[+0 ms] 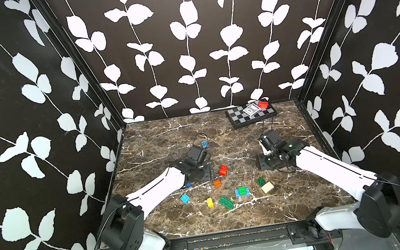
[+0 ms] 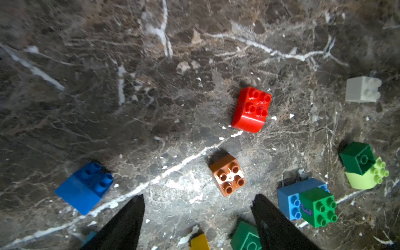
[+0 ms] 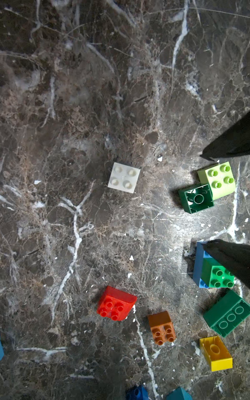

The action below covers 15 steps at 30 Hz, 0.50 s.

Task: Assemble the number 1 with lego
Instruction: Pick up the lego brick from the center of the board.

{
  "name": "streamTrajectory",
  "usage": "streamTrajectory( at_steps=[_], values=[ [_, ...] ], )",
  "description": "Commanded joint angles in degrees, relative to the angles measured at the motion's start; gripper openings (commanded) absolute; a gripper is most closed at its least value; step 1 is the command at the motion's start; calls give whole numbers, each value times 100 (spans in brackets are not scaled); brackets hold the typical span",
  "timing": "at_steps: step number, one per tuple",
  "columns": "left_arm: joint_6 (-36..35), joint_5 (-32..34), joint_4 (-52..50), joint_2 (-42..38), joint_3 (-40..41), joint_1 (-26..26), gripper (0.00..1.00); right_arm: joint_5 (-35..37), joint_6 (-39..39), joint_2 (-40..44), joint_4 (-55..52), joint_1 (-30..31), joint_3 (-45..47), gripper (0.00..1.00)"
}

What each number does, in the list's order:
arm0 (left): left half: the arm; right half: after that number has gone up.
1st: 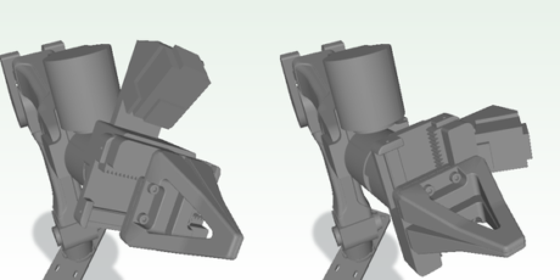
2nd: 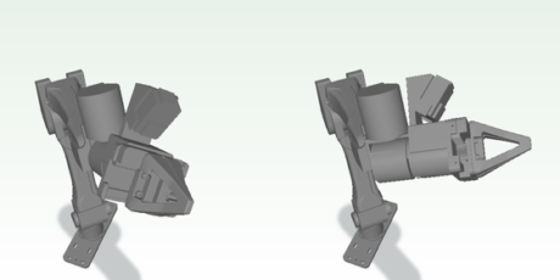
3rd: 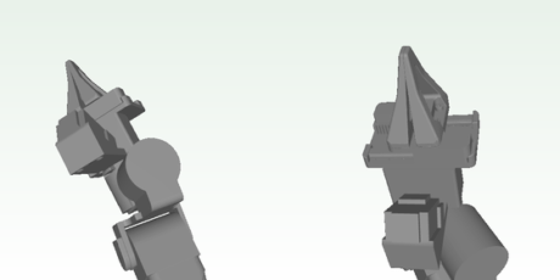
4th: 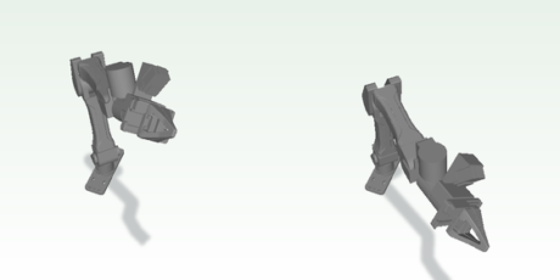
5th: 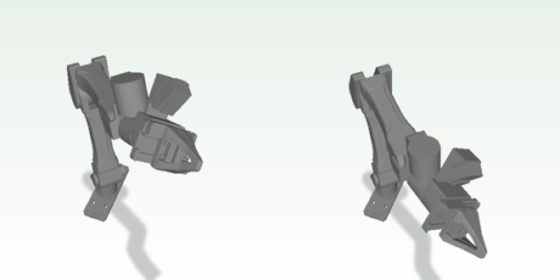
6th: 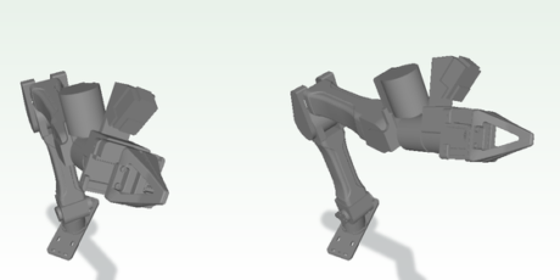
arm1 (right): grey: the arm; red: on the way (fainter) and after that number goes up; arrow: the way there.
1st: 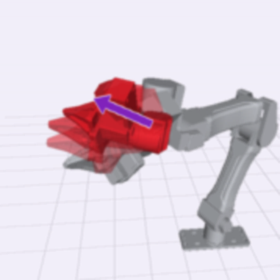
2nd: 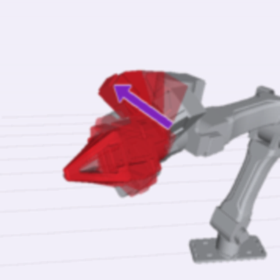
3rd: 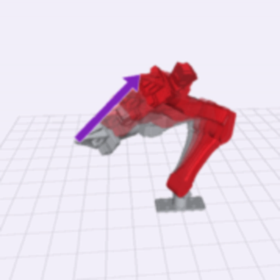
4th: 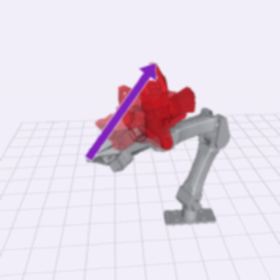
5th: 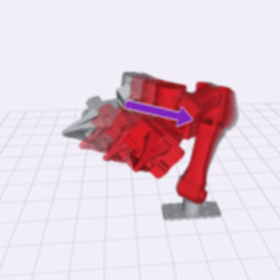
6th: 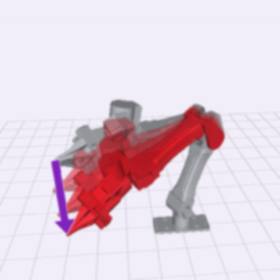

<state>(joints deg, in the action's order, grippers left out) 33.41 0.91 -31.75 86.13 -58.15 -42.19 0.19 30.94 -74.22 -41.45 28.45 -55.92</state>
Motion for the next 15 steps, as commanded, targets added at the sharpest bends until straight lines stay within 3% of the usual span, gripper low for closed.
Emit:
streamTrajectory(
  at_steps=[1,15],
  values=[
    [387,213,-753,385,-516,-264,78,-15,13,93,-147,-124,175,61],
    [1097,591,-1727,1845,-1668,-753,58,-93,-343,161,-201,-270,255,62]
  ],
)
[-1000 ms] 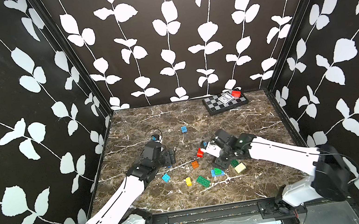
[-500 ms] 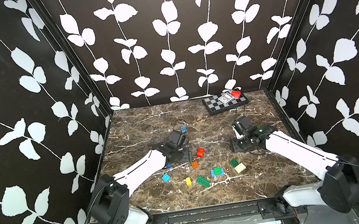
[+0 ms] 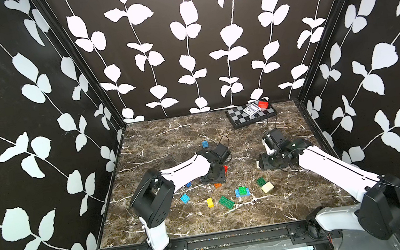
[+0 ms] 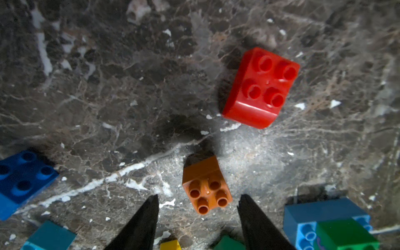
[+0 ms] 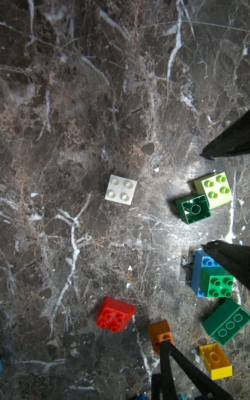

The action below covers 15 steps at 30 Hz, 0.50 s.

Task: Assemble the number 1 with lego
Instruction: Pick up the lego brick from the center of the board.

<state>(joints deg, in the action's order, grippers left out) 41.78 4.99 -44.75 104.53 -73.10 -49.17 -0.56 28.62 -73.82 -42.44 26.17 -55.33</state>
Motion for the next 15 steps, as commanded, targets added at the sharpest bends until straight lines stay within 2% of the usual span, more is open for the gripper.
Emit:
streamTrajectory(
  at_steps=[1,5,11,15],
  values=[
    [301,177,-429,38,-184,-64,58,-23,-120,130,-94,-51,206,62],
    [366,102,-280,137,-151,-75,59,-78,-128,154,-87,-67,211,62],
    [436,6,74,147,-124,-75,69,-98,-163,242,-98,-68,219,63],
    [489,-3,125,221,-130,-75,69,-101,-173,274,-109,-77,224,63]
  ],
)
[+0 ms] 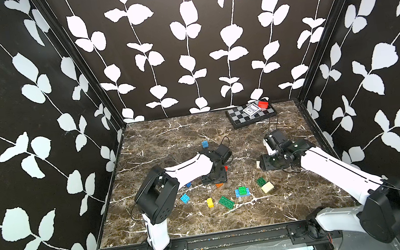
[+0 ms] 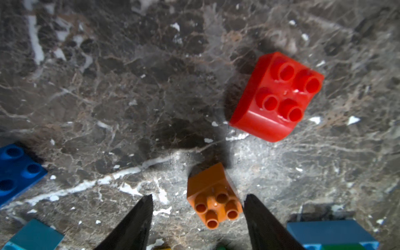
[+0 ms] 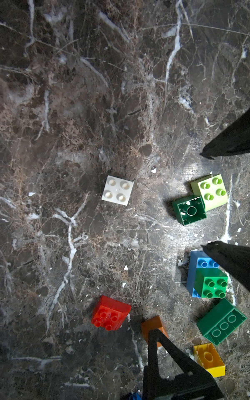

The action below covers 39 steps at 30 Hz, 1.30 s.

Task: Assemble the number 1 with lego
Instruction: Pick up the lego brick from the center of the board.

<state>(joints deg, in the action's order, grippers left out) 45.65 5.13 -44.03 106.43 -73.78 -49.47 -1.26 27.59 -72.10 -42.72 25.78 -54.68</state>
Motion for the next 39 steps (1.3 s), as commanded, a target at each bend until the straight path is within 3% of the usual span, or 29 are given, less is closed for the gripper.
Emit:
streamTrajectory(
  at_steps=[1,8,19,22,25,27,32,39],
  values=[
    [111,-18,44,57,-76,-45,68,-33,-70,108,-87,-37,156,63],
    [222,-47,70,130,-62,-45,66,-67,-52,139,-103,-35,180,63],
    [409,-7,79,93,146,-45,51,-129,0,197,-96,-36,230,62],
    [447,-16,68,54,218,-45,53,-168,26,206,-70,-38,266,62],
    [493,-42,111,5,310,-45,62,-212,35,199,-61,-37,279,62],
    [520,-78,157,-15,383,-45,62,-217,29,202,-83,-38,279,62],
    [594,-87,235,-78,522,-47,50,-230,-16,201,-130,-38,243,61],
    [466,33,246,-53,492,-45,42,-278,-77,165,-180,-35,182,61]
  ],
)
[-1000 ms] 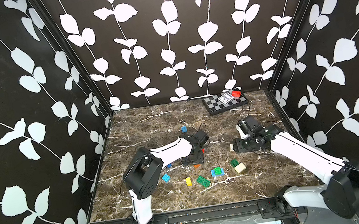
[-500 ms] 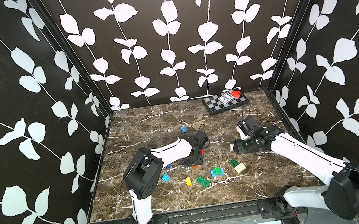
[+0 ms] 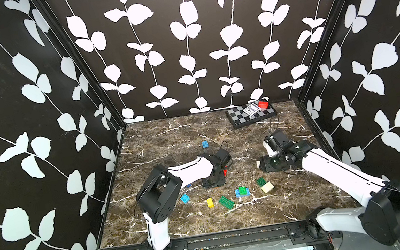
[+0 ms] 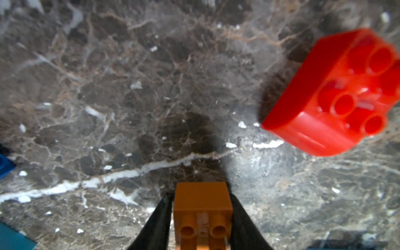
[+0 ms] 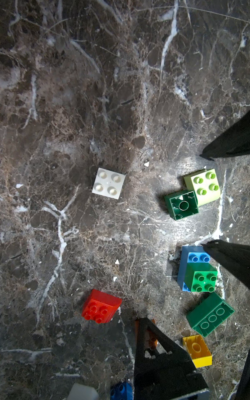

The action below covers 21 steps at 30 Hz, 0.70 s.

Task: Assemble the number 1 with lego
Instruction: Pick up the lego brick from the center of the board.

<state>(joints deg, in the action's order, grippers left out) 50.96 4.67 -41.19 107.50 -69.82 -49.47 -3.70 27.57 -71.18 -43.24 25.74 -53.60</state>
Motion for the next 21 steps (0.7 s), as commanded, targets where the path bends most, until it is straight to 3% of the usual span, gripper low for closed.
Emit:
streamTrajectory(
  at_steps=[1,7,11,15,17,21],
  values=[
    [-109,98,-44,-152,84,-38,42,-33,-77,69,-132,-34,65,61],
    [-507,184,108,-181,116,-19,25,-18,-72,37,-114,-30,58,61],
    [-1213,298,282,-433,130,-10,11,67,-24,60,-79,-34,65,61],
    [-2539,143,779,-965,292,-14,5,98,-65,48,-52,-124,33,60],
    [-3510,-250,1242,-1314,470,-32,0,115,-127,60,-85,-223,-5,61],
    [-5387,-1416,1733,-1769,664,-58,0,98,-180,167,-114,-482,12,60]
  ],
)
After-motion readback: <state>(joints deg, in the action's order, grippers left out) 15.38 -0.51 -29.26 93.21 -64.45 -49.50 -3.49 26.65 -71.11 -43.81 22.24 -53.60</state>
